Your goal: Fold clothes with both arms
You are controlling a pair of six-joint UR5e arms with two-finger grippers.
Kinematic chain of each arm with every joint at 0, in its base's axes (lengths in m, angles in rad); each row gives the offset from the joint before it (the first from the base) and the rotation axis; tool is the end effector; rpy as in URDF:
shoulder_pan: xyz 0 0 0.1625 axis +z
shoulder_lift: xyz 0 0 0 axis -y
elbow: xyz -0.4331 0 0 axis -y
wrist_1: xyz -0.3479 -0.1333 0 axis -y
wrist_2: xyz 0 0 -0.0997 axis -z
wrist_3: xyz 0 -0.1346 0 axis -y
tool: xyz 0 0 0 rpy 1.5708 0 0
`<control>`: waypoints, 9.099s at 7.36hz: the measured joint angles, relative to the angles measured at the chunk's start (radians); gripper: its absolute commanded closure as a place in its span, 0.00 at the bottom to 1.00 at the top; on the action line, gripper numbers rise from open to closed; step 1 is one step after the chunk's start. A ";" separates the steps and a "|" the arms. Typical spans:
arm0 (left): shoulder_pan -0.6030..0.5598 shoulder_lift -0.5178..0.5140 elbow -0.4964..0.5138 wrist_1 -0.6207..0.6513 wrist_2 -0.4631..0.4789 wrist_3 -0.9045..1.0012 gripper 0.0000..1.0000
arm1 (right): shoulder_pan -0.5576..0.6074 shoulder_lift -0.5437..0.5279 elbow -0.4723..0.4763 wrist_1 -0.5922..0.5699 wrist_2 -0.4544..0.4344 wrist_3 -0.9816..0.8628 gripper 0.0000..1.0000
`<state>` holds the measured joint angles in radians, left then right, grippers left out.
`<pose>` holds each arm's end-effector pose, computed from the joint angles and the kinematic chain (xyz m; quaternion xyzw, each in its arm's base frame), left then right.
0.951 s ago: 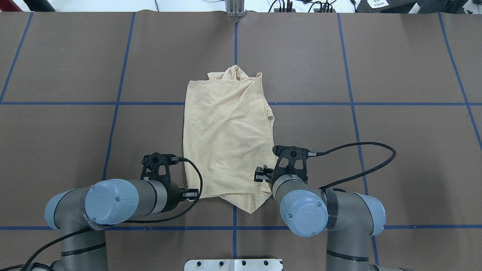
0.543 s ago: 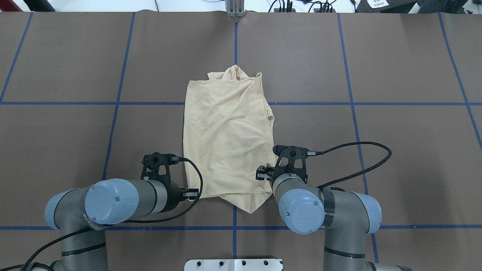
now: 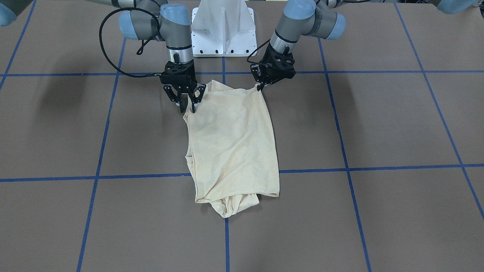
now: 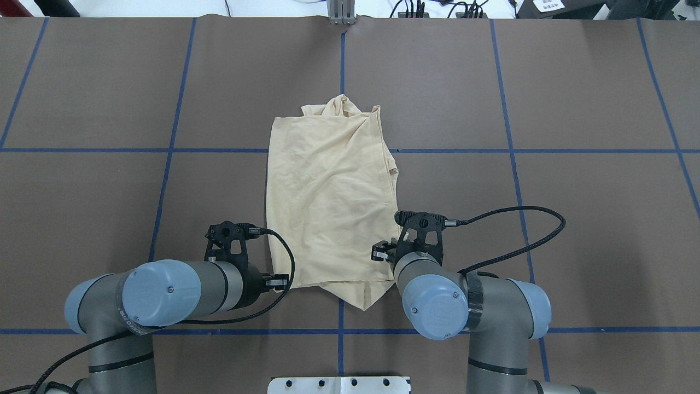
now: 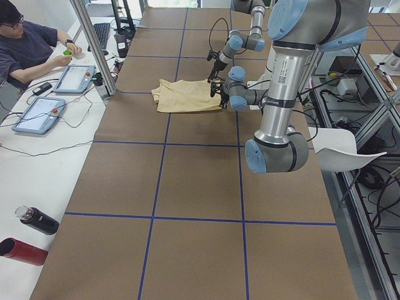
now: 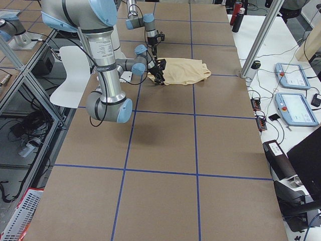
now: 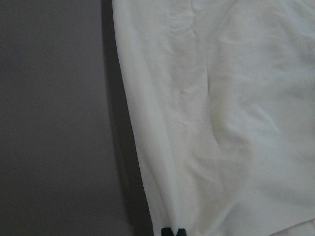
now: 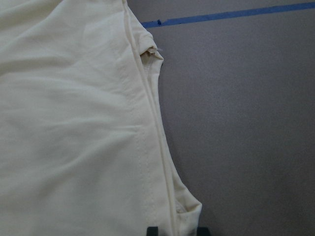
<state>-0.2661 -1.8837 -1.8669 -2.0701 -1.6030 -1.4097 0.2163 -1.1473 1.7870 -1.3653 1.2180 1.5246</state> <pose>0.5291 -0.2779 0.3464 0.0982 0.5171 -0.0362 0.8495 -0.5648 -0.3082 0.3589 0.2115 -0.3793 0.1480 0.8885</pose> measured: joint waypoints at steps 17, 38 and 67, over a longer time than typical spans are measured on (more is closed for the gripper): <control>0.095 0.013 -0.314 0.227 -0.002 -0.059 1.00 | -0.201 -0.228 0.372 -0.017 -0.055 -0.006 1.00; -0.345 -0.408 0.395 0.116 -0.027 0.286 0.00 | 0.250 0.141 -0.047 -0.088 0.178 -0.172 0.00; -0.466 -0.096 -0.160 0.390 -0.200 0.595 0.00 | 0.524 0.199 -0.006 -0.315 0.491 -0.672 0.00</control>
<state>-0.7321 -1.9794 -2.0268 -1.6802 -1.8032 -0.8149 0.7405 -0.9479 1.7811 -1.6805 1.7086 0.8530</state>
